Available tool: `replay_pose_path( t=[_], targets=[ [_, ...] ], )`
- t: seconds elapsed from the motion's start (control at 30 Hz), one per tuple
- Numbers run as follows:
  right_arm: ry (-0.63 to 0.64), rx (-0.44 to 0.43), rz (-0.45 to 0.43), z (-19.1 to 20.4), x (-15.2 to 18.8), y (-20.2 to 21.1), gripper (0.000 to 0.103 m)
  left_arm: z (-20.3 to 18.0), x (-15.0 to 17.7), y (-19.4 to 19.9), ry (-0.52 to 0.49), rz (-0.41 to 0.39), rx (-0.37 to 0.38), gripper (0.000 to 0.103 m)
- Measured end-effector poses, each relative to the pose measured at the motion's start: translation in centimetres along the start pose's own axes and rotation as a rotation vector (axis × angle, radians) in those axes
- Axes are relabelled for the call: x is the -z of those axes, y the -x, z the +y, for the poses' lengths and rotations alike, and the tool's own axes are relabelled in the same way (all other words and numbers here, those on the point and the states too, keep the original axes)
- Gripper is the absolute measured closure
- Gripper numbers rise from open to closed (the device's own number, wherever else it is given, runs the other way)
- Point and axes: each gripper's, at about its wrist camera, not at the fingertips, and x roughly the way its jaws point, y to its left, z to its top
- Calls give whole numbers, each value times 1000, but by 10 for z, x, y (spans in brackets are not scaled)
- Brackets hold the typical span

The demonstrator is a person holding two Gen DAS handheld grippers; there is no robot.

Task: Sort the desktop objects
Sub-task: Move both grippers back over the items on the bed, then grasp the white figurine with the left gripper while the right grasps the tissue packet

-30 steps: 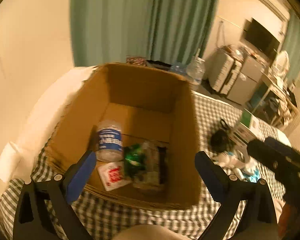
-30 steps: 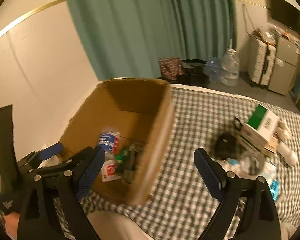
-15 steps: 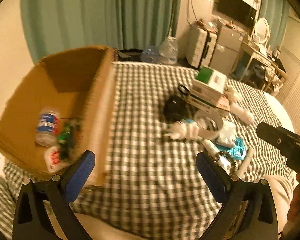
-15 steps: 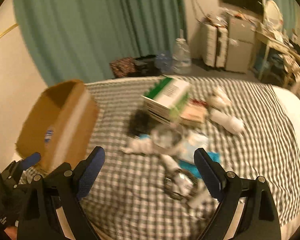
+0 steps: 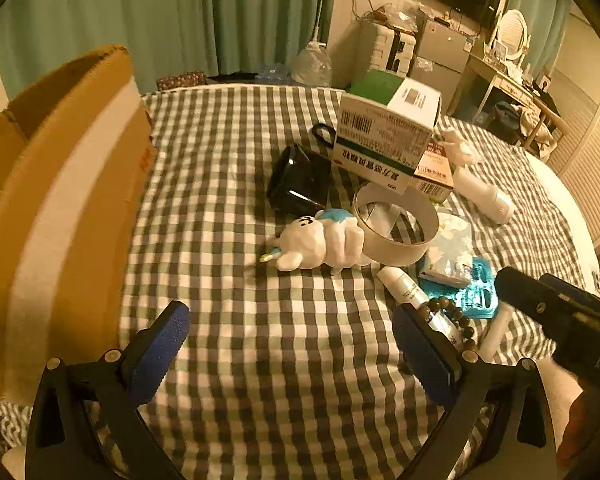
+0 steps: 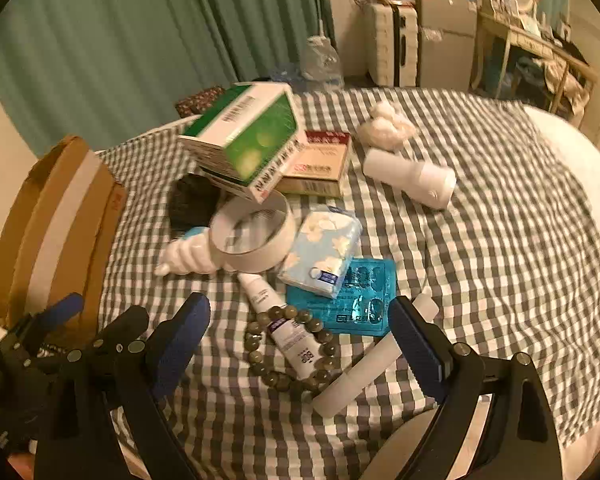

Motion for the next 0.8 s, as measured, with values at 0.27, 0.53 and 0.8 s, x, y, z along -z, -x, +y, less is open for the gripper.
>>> replay_pose_path(
  t=[0.27, 0.53, 0.8],
  targets=[
    [-62, 7, 32, -25, -6, -30, 12, -9, -12, -45, 0, 43, 17, 0],
    [-58, 23, 79, -29, -6, -54, 12, -1, -27, -73, 61, 55, 46, 0],
    [-10, 59, 89, -17, -11, -77, 12, 6, -27, -90, 80, 41, 43, 0]
  ],
)
